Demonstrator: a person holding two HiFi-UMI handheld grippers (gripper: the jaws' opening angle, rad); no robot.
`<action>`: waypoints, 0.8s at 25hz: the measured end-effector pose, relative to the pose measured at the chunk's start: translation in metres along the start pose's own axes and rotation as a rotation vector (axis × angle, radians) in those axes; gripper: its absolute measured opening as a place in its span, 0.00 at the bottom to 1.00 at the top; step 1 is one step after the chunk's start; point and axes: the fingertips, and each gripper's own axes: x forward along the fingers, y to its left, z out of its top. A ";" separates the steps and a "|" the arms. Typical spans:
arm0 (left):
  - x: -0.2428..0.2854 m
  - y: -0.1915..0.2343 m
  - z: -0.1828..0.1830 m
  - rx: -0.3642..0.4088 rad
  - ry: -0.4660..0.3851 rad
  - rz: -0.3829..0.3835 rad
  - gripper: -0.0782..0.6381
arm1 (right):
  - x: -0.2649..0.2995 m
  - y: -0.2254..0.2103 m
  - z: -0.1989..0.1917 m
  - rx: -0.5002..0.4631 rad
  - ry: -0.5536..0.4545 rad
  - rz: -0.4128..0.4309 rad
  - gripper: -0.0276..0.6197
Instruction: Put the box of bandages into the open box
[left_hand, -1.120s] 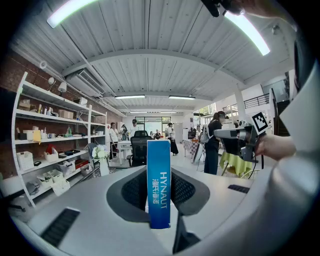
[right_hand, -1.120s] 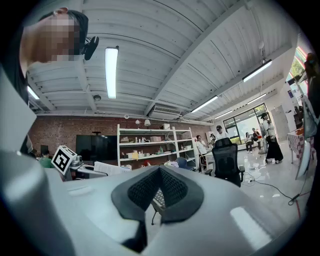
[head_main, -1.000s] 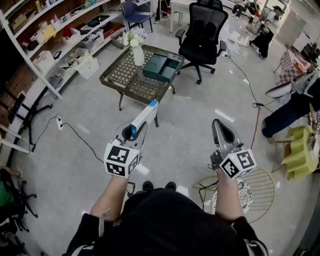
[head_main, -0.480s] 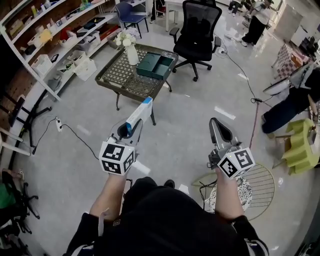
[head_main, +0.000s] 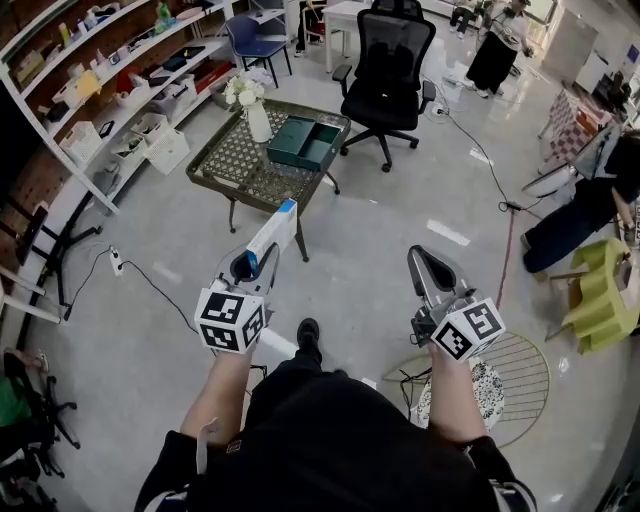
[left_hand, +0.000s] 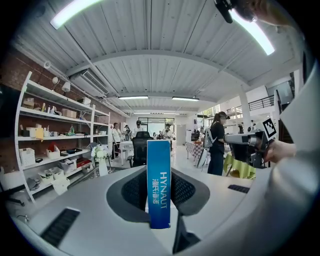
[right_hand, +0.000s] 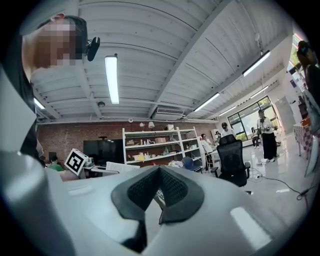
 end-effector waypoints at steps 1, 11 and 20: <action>0.005 0.003 -0.002 -0.004 0.002 -0.001 0.22 | 0.005 -0.003 -0.003 0.008 0.008 0.001 0.06; 0.087 0.080 -0.011 -0.082 0.010 0.008 0.22 | 0.111 -0.051 -0.024 0.057 0.102 -0.006 0.06; 0.168 0.175 -0.002 -0.110 0.031 0.006 0.22 | 0.235 -0.086 -0.038 0.069 0.175 -0.004 0.06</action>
